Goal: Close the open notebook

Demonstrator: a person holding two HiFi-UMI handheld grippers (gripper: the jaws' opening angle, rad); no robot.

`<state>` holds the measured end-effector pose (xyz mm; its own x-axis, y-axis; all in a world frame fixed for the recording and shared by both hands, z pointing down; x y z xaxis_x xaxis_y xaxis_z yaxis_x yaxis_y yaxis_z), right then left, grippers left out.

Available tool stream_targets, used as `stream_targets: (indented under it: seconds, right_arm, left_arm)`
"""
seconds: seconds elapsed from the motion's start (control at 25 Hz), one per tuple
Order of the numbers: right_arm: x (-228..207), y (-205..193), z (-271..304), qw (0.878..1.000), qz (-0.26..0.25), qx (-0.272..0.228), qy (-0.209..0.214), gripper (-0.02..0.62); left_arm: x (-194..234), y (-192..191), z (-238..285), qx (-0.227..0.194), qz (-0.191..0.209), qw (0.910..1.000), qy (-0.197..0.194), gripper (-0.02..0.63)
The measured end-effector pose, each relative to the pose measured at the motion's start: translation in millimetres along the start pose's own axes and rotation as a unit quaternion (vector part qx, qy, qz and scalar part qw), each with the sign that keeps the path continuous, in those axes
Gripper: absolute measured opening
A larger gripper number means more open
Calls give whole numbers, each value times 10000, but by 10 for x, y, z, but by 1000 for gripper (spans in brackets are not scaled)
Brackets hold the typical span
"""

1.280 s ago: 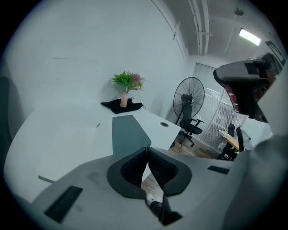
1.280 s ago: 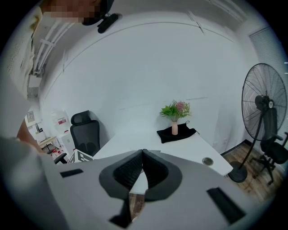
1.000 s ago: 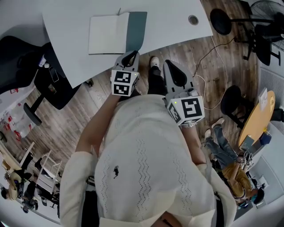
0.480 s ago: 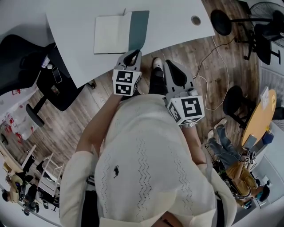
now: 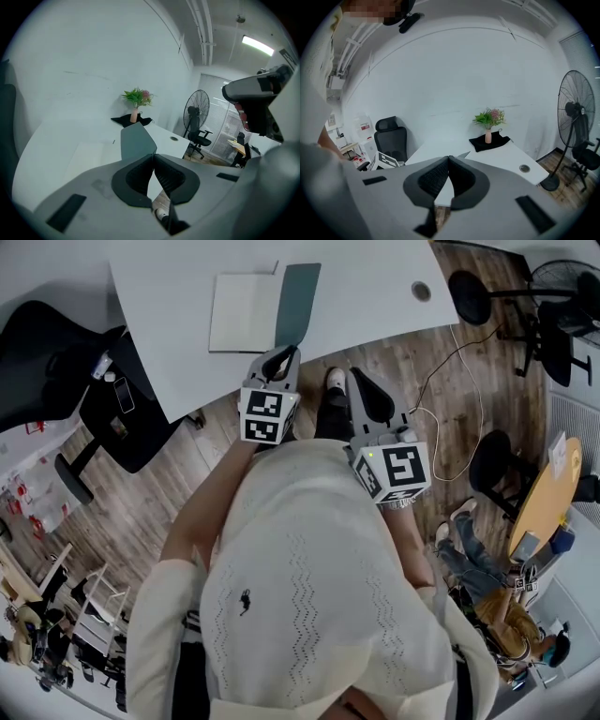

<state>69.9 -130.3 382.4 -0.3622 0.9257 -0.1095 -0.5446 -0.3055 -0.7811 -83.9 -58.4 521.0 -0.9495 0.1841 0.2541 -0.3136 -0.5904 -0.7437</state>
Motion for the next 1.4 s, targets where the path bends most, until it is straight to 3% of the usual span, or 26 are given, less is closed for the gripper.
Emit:
stream_targets:
  seconds: [1.4]
  right_arm:
    - [332, 92, 175, 9992, -285, 22, 287, 2]
  left_arm:
    - [428, -144, -397, -191, -305, 9955, 880, 18]
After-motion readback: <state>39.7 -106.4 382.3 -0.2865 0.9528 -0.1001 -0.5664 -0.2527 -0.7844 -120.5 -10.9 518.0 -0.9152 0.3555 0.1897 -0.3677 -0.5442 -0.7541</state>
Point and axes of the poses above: the fingertips, and each gripper's own axes: z forward along the fingers, x to its left, y out of its top, the point moved 9 cm from there along -z, backward along the fingers, and after that the axes turned 12 degrees about x, right-handed, at the moved point
